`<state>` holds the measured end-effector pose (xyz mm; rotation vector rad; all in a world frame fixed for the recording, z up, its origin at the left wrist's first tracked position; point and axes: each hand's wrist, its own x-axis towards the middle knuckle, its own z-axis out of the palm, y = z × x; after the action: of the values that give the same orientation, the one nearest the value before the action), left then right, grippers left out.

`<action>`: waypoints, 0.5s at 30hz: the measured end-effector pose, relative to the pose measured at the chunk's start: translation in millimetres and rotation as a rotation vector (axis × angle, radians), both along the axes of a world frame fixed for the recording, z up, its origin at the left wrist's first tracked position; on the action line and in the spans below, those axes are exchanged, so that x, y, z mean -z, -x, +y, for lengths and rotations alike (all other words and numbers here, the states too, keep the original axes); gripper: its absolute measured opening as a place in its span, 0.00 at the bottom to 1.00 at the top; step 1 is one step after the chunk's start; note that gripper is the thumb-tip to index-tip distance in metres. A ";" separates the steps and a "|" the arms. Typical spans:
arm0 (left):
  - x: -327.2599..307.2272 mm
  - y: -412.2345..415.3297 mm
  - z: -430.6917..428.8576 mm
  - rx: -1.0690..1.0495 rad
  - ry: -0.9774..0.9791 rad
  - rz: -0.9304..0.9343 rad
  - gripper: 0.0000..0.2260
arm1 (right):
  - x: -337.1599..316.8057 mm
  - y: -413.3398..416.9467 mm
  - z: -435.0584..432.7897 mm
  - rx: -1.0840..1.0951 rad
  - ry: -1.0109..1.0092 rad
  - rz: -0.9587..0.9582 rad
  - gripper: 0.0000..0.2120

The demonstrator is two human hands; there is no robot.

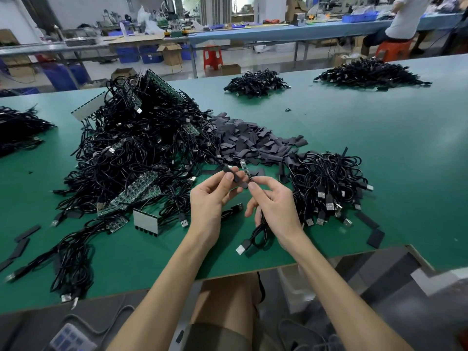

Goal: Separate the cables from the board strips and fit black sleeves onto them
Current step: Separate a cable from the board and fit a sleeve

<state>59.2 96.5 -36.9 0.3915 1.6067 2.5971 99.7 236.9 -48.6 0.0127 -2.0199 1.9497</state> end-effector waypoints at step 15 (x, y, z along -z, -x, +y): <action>-1.7 2.5 -1.2 -0.064 -0.016 -0.052 0.07 | -1.6 -0.8 -1.2 -0.067 -0.009 -0.001 0.10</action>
<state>56.7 95.3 -35.2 0.2756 1.6089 2.6453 100.5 235.7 -47.0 0.0820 -2.0540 1.9811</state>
